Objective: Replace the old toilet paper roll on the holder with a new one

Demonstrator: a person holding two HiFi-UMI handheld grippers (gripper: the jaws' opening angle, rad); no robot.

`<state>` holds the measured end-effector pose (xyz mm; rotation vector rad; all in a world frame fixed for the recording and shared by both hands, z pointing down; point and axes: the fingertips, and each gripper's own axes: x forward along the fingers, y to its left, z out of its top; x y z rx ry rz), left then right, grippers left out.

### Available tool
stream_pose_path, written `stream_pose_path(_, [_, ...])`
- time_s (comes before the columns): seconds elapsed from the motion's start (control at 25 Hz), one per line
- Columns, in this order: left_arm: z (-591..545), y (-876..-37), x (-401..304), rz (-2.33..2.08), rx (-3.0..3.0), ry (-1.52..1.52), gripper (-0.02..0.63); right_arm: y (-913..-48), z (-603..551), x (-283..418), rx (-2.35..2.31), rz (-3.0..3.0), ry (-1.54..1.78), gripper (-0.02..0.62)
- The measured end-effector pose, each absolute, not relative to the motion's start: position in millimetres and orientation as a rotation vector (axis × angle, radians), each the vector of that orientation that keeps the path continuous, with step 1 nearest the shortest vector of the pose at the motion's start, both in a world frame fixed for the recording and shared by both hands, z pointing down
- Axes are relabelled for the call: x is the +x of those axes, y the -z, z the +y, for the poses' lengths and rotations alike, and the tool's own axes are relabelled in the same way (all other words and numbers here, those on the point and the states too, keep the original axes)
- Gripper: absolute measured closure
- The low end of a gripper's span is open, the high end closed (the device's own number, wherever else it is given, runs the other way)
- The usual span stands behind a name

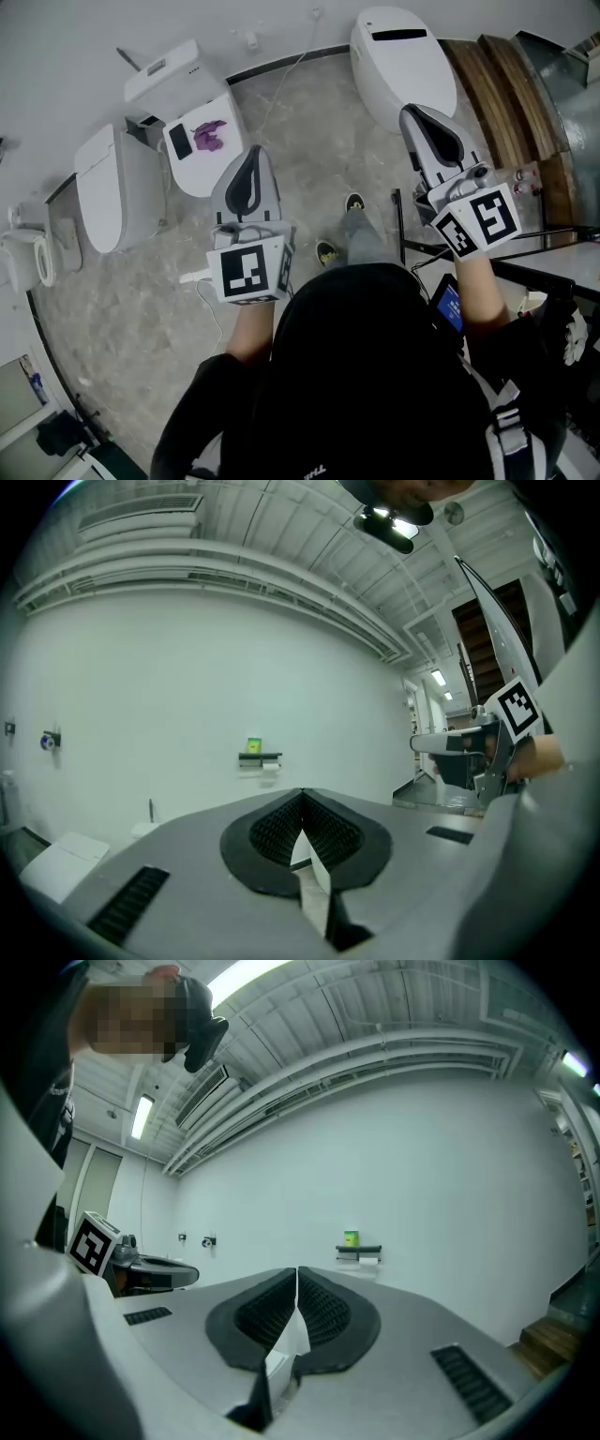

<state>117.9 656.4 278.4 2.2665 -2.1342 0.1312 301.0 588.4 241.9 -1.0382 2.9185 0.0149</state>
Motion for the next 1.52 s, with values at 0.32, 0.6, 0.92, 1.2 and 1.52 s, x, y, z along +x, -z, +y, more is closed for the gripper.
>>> stream_pose_path(0.32, [610,-281,101,-2.175,2.226,-0.168,0.584,-254,536,277,-0.963,2.943,0.009,0.575])
stream_pose_path(0.6, [522,-278,95,-2.193,2.232,-0.201,0.584,-261,446,263,-0.909,2.945,0.029,0.575])
stream_pose_path(0.92, [418,-262,103,-2.205,2.263,-0.254,0.584,-261,343,270,-0.885,2.924,0.087,0.575])
stream_pose_path(1.2, [353,-267,113,-2.202,2.249,-0.323,0.584,-266,271,285,-0.848,2.964,0.104,0.575])
stream_pose_path(1.52, [307,-277,107,-2.169,2.242,-0.332,0.584,-278,220,281,-0.868,2.998,0.124,0.575])
